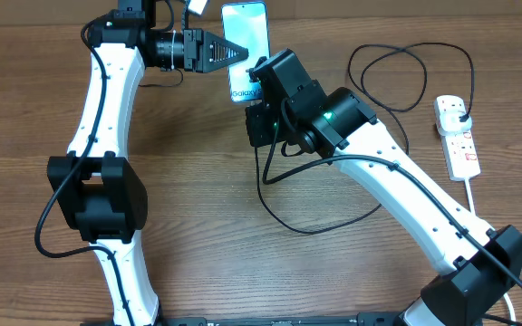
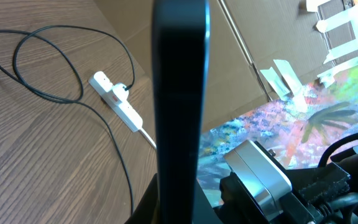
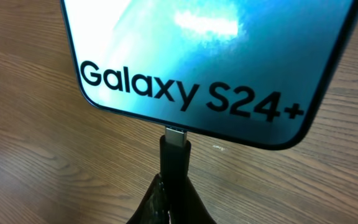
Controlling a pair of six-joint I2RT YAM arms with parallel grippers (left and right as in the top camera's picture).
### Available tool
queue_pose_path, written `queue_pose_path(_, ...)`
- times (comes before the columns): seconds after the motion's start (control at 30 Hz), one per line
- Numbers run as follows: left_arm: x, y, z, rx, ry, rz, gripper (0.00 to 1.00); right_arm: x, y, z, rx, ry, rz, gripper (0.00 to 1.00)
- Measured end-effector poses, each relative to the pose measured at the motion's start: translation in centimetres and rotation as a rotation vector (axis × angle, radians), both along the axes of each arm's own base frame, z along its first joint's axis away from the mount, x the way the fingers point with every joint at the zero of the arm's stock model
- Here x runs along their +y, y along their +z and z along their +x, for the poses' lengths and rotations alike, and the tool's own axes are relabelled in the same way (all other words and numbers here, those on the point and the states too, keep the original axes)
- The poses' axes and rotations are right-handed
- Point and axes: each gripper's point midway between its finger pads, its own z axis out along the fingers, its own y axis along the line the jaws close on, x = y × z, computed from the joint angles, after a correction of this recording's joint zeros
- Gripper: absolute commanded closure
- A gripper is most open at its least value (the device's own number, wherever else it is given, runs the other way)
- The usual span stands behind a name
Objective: Plug charger to phone and switch on socket
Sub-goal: 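Push the plug up into the phone's port with the right gripper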
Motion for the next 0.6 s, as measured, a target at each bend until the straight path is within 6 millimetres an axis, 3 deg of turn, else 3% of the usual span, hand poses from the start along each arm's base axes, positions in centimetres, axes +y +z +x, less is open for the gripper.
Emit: queue_pose_path(0.6, -0.48, -0.05, -0.19, 0.000, -0.009, 0.003, 0.96, -0.11, 0.03, 0.17, -0.008, -0.006, -0.005, 0.96)
